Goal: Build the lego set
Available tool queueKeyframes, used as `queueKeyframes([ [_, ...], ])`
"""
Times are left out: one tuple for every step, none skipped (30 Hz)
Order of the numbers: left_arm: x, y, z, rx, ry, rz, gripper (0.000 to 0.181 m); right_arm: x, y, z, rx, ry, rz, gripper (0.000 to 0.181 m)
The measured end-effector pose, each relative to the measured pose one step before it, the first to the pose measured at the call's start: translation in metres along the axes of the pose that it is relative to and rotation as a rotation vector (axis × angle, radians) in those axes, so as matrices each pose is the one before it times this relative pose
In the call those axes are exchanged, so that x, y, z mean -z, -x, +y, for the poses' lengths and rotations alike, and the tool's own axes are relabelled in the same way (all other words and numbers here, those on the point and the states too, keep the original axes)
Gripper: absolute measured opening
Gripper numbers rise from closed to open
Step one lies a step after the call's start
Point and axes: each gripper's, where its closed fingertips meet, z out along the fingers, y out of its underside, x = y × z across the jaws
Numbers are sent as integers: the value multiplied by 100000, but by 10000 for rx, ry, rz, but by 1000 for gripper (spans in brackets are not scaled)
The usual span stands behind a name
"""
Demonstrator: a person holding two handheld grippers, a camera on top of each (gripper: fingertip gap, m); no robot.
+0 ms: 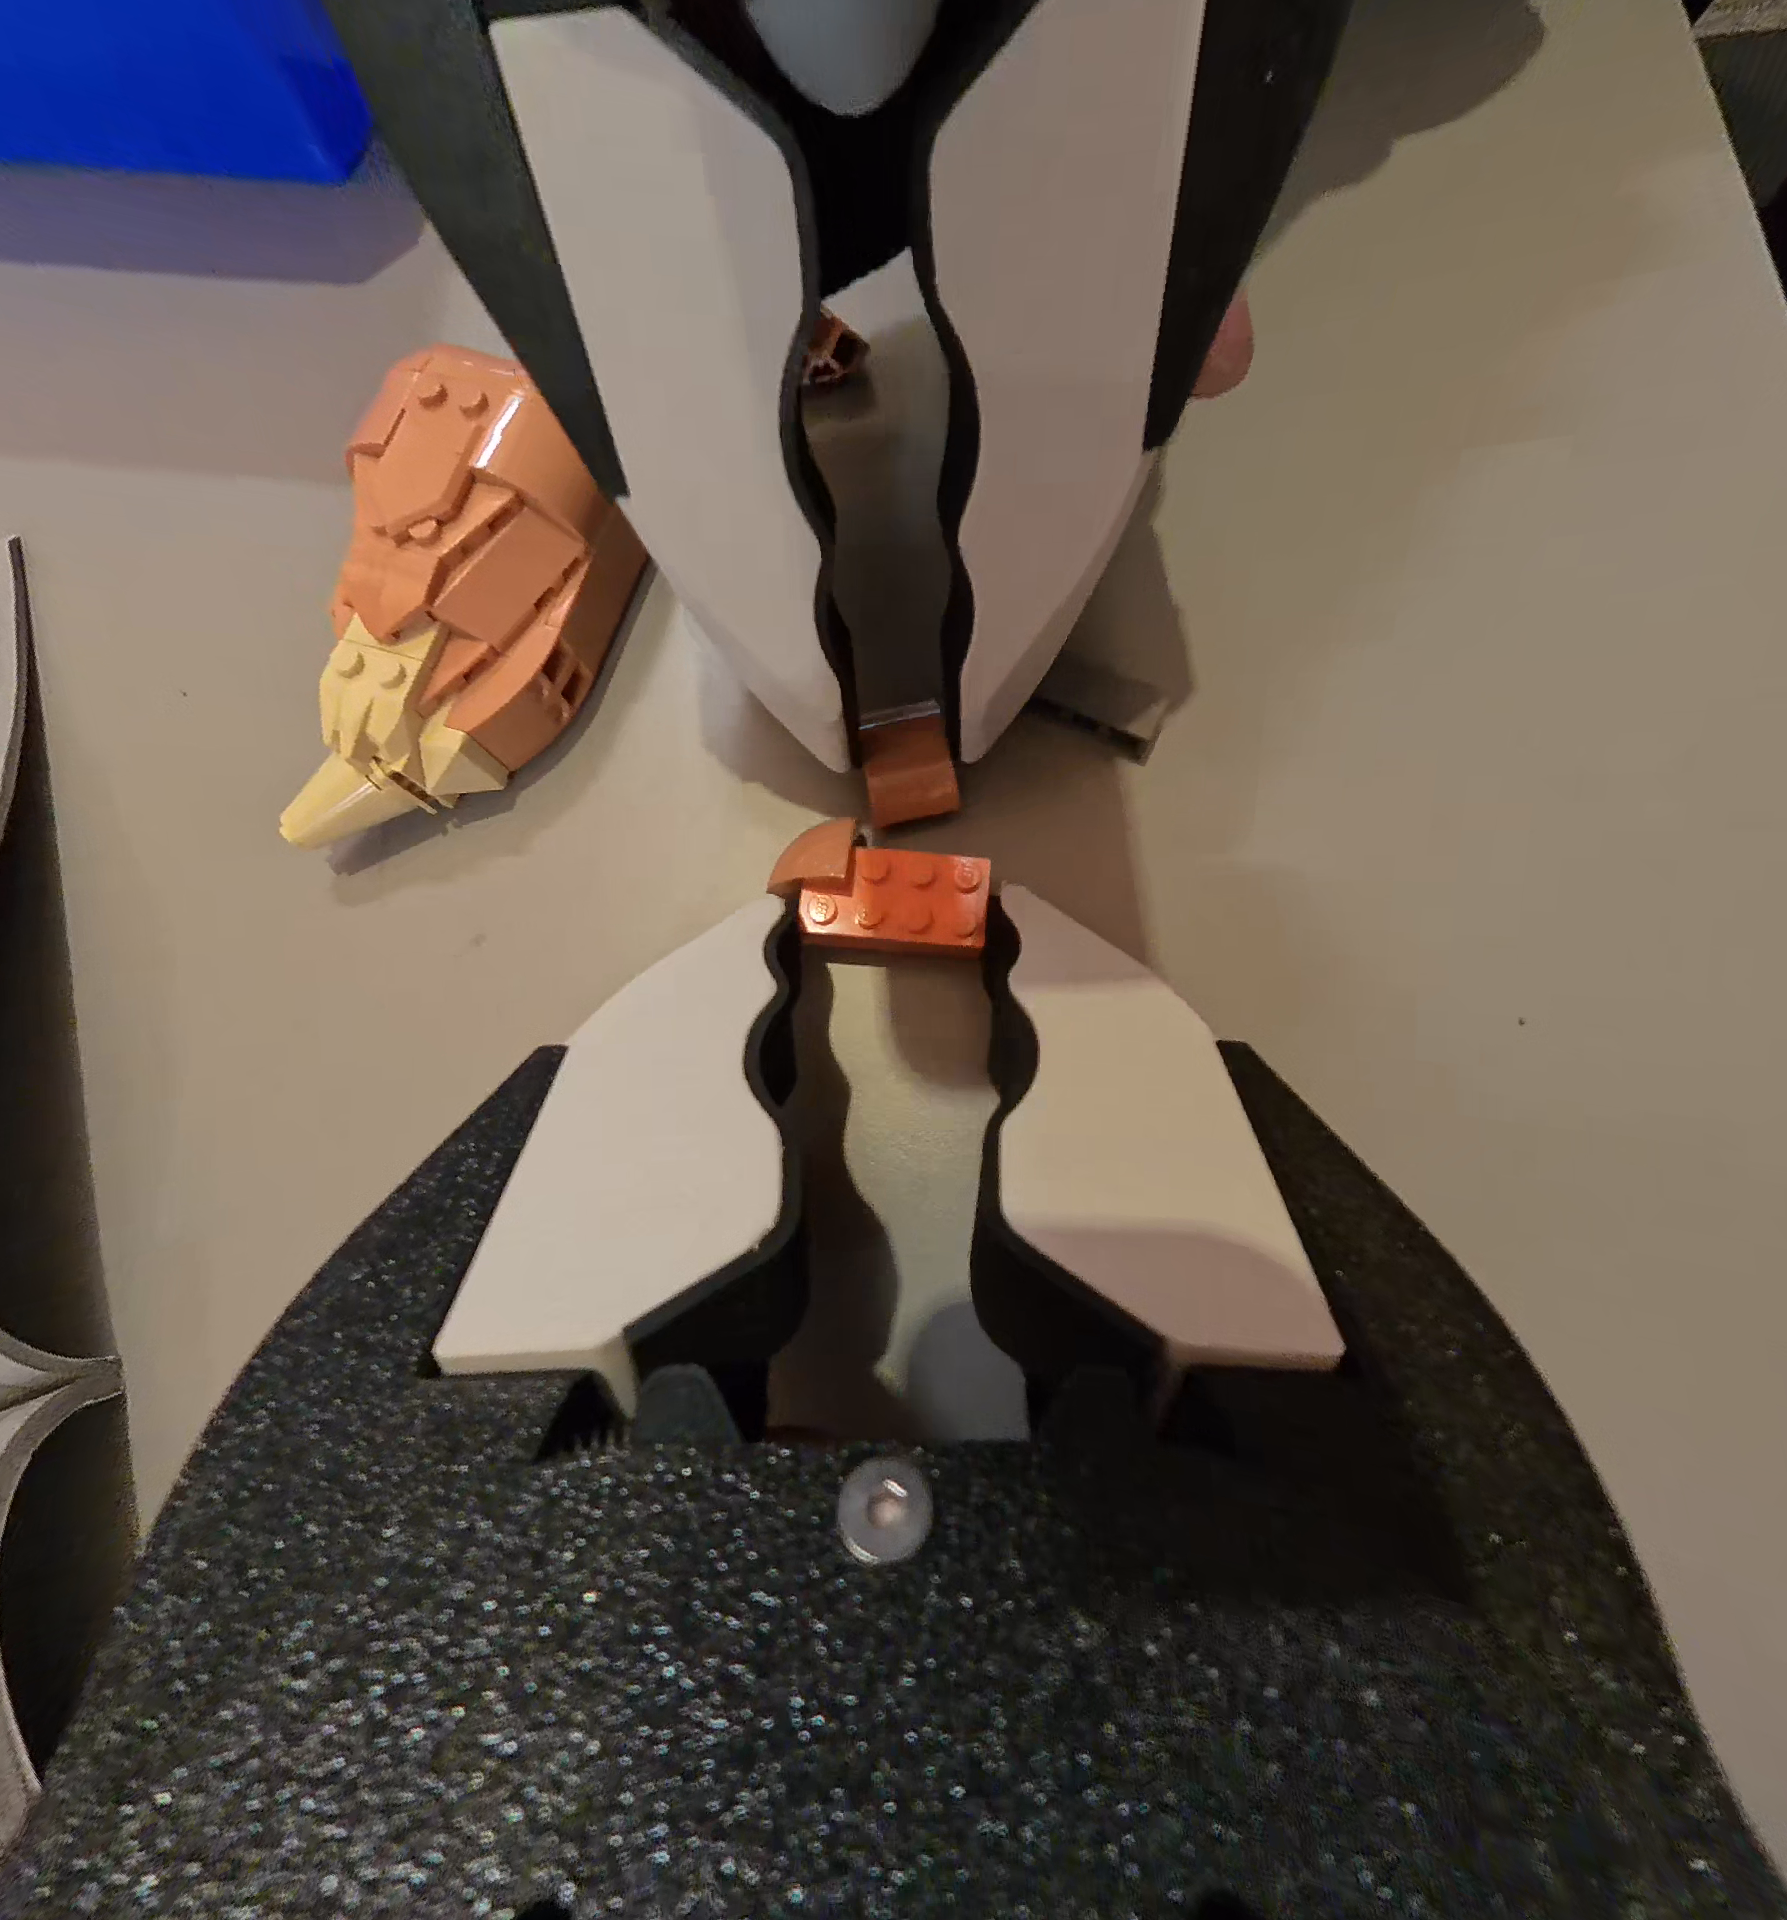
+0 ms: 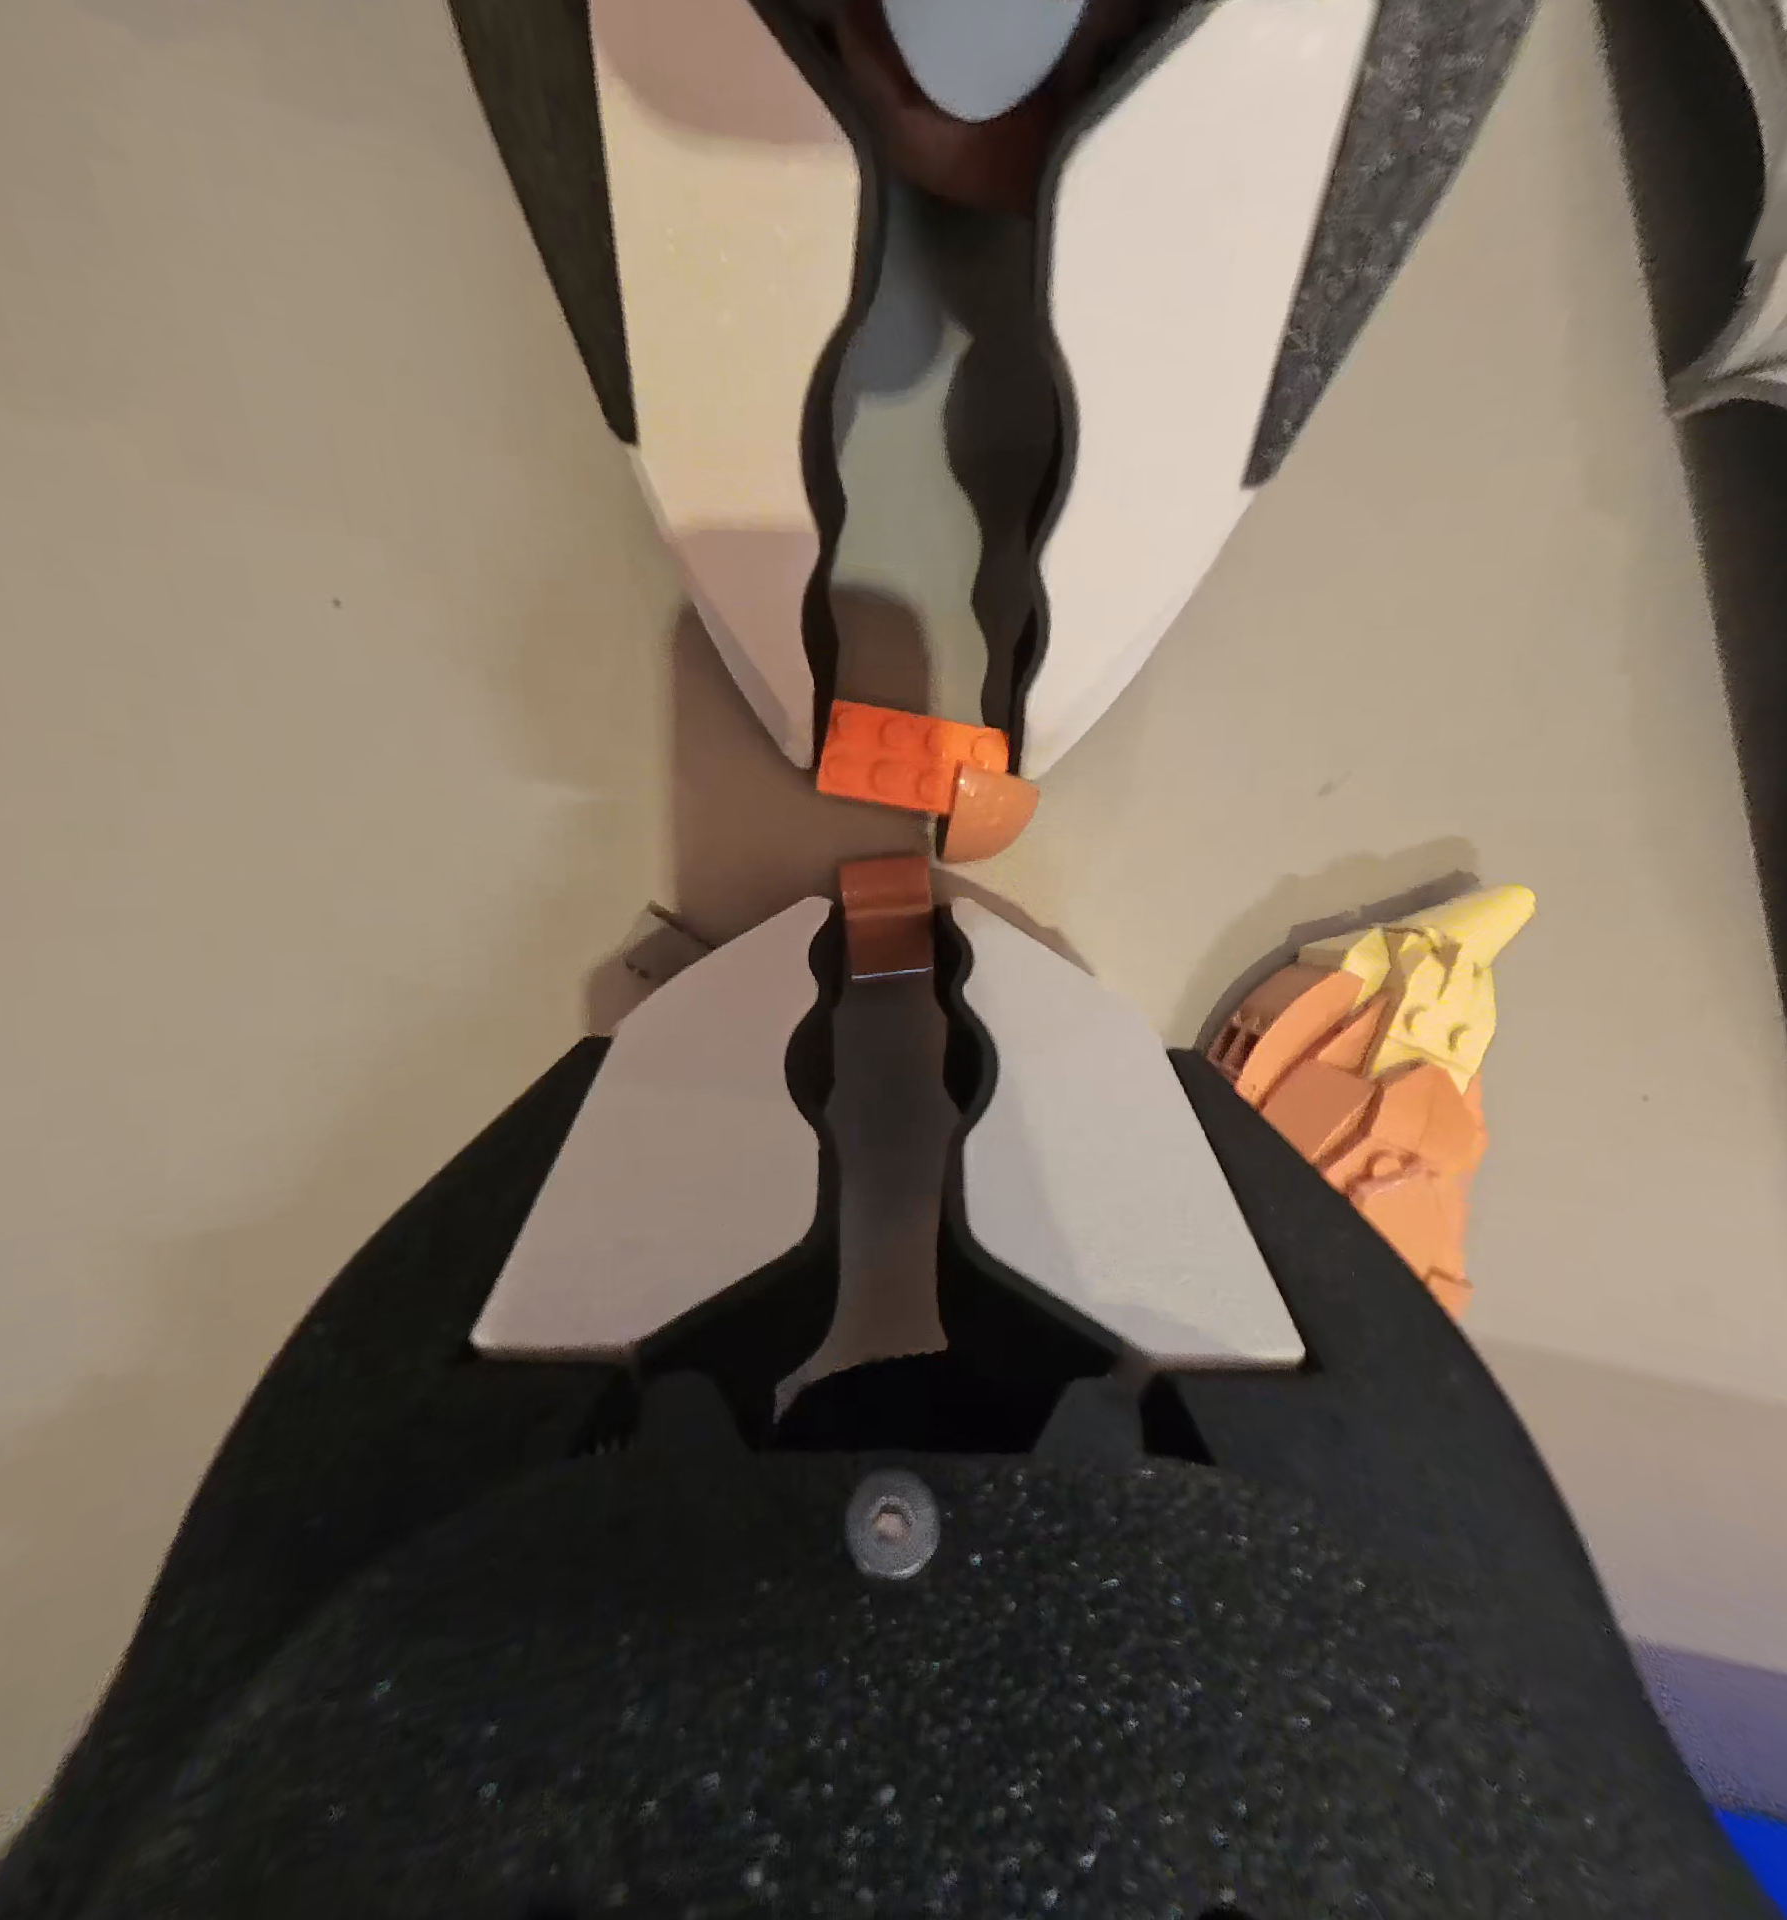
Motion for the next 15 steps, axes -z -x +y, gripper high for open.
queueKeyframes([
  [25,91,-80,32,-62,-32,34,140,-135,43,-231,-264,81,16],
  [62,109,-99,36,-83,-42,34,250,-115,-52,-232,-343,57,16],
  [56,107,-133,49,-103,-36,34,398,-90,-253,-256,-466,33,16],
  [67,107,-138,62,-107,-28,34,513,-104,-470,-292,-563,46,16],
  [61,112,-201,64,-148,-33,34,511,-166,-629,-316,-625,80,16],
  [71,68,-270,80,-180,-2,34,441,-116,-692,-296,-631,71,16],
  [58,67,-291,78,-188,-5,34,340,-124,-582,-238,-530,89,16],
  [61,96,-275,71,-181,-30,34,192,-127,-341,-151,-329,110,16],
  [52,110,-249,75,-168,-37,34,109,-185,-177,-55,-185,181,16],
  [65,124,-260,89,-174,-46,34,42,-124,-55,4,-73,150,16],
  [62,144,-251,100,-171,-56,34,17,2,-81,9,-50,67,16],
  [79,161,-229,92,-154,-59,34,-21,96,-108,-16,-44,-11,16],
  [80,124,-213,72,-146,-47,34,-31,75,-115,-15,-27,8,16],
  [62,93,-170,68,-122,-25,34,-54,14,-114,-1,-21,55,16],
  [57,42,-137,58,-90,-5,34,-46,-28,-120,19,-19,76,16],
])
